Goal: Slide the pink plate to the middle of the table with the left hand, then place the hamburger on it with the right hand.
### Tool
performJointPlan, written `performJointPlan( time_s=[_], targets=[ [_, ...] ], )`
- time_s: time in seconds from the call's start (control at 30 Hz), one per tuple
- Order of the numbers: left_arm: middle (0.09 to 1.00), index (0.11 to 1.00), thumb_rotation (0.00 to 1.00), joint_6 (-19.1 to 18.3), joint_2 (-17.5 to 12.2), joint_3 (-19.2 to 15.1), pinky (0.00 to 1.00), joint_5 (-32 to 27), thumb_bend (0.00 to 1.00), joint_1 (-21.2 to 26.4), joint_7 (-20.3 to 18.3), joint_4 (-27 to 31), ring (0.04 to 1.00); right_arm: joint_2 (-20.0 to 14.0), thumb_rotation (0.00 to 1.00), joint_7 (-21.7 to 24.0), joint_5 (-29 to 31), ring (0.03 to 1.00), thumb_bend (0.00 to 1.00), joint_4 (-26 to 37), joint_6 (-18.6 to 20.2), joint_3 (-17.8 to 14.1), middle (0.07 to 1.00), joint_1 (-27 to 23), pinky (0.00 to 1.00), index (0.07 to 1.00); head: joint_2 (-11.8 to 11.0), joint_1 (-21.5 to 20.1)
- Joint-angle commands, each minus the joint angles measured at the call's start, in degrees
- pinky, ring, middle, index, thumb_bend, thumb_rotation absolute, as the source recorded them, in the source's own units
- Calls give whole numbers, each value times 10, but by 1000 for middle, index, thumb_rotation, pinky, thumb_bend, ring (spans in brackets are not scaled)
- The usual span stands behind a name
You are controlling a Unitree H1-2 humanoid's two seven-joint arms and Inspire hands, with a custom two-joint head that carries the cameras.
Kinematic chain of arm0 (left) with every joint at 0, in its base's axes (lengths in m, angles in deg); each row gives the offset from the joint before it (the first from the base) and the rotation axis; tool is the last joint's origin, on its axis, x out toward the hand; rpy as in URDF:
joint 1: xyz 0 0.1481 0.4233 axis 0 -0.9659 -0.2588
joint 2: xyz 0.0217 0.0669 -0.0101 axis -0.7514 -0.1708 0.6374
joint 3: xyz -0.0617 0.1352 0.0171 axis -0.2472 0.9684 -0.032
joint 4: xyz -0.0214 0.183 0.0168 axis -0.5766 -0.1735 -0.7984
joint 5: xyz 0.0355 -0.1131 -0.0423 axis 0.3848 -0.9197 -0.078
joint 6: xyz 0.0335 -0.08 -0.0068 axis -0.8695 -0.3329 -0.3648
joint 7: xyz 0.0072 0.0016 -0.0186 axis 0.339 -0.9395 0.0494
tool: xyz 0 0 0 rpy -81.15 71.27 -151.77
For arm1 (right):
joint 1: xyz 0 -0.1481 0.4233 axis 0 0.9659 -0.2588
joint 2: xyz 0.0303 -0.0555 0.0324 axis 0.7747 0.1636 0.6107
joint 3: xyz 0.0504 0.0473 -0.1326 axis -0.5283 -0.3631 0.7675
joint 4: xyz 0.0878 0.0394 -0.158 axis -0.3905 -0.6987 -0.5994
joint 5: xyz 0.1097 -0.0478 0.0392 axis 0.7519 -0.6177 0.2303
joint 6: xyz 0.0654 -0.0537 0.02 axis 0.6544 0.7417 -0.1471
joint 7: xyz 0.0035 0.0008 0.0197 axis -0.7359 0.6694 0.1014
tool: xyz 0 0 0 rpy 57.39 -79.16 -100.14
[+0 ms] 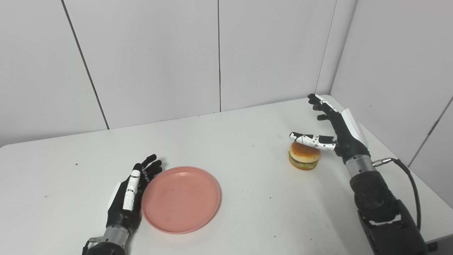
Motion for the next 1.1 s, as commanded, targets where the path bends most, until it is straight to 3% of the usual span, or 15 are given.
performJointPlan(
  time_s=[0.0,0.27,0.57,1.07],
  targets=[
    [848,817,1000,-20,-1,1,871,1,478,-6,-1,0,870,-22,370,-2,-24,857,749,11,20,1,858,-25,794,866,0,0],
    [861,827,1000,-22,-4,1,880,0,473,-5,-4,1,882,-54,372,17,-52,853,810,-8,17,22,872,-23,762,868,-1,-3],
    [852,818,1000,-23,-2,-3,877,-9,483,-6,-9,6,875,-81,408,81,-60,859,804,-18,23,59,881,-21,770,881,1,0],
    [853,820,1000,-33,0,0,873,-9,476,-10,-7,19,878,-85,383,107,-86,818,817,-38,37,90,884,-33,707,889,4,3]
  ],
)
